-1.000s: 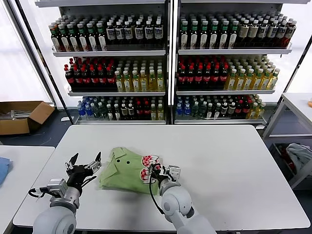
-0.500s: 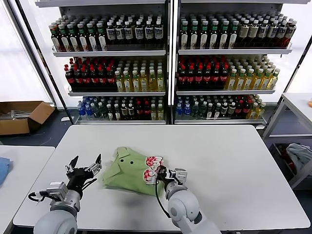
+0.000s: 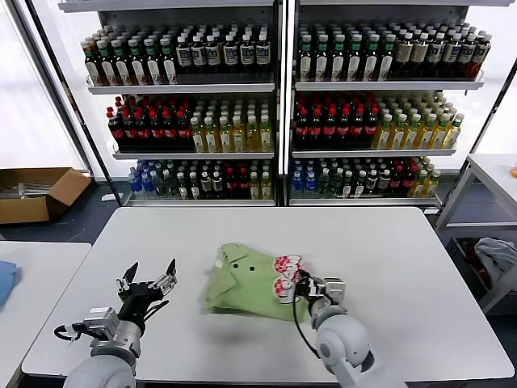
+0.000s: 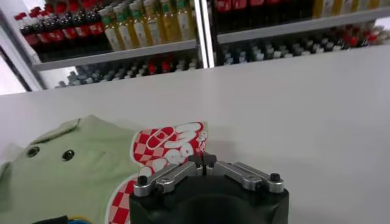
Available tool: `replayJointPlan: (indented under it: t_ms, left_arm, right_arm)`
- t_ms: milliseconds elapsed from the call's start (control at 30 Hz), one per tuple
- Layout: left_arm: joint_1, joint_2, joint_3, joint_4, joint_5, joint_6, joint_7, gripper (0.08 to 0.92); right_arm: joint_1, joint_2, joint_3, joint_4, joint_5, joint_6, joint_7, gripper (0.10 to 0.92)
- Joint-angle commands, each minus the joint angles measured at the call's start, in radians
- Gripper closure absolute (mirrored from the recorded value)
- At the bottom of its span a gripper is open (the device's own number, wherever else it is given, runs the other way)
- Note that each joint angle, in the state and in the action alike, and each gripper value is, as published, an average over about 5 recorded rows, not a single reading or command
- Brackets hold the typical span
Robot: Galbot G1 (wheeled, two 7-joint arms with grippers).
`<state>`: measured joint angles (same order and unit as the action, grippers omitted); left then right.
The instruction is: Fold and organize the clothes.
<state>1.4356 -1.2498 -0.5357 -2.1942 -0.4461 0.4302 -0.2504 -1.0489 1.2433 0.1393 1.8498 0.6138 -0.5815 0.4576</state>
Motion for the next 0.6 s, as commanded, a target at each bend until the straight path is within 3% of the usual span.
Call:
replayJointPlan:
  t_ms: [33, 167, 267, 433, 600]
  left_arm:
    - [0.013, -0.023, 0.016, -0.031, 0.007, 0.0, 0.0, 0.177]
    - [0.03, -0.033, 0.022, -0.047, 0.015, 0.0, 0.002, 0.177]
    - [0.046, -0.042, 0.023, -0.06, 0.018, -0.001, 0.004, 0.177]
    - [0.066, -0.057, 0.022, -0.081, 0.022, -0.002, 0.005, 0.177]
    - [0.092, -0.069, 0.018, -0.113, 0.023, -0.004, 0.005, 0.177]
  right_arm:
    - [0.022, -0.217, 0.106, -0.085, -0.132, 0.001, -0.152, 0.919]
    - [-0.014, -0.187, 0.132, -0.045, -0.253, 0.003, -0.146, 0.916]
    - [-0.052, -0.133, 0.159, 0.074, -0.291, 0.004, -0.125, 0.87]
    - [-0.093, -0.056, 0.104, 0.266, -0.293, 0.01, -0.147, 0.724]
    - [-0.07, -0.022, 0.0, 0.242, -0.358, 0.105, -0.22, 0.585]
